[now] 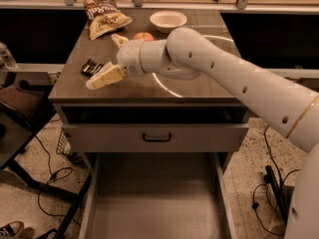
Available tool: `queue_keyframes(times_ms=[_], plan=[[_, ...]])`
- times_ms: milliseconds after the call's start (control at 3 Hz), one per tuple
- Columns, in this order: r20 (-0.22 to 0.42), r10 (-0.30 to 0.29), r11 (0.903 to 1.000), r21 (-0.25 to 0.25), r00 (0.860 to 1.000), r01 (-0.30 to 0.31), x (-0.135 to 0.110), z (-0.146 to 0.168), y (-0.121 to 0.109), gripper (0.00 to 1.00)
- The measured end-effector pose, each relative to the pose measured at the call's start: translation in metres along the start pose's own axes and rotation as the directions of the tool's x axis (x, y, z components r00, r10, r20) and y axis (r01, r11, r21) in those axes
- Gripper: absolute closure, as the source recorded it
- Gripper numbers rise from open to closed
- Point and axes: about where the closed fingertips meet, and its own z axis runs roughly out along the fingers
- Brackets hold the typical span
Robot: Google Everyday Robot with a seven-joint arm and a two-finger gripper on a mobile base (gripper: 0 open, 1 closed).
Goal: Place rxbar chocolate into middle drawer
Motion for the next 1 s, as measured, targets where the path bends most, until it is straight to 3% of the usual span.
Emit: queue_keyframes(times_ms=[1000], plan=[[-0.03, 0.06, 0.9946, -0.083, 0.998, -0.063, 0.042, 0.031, 0.012, 0.0]])
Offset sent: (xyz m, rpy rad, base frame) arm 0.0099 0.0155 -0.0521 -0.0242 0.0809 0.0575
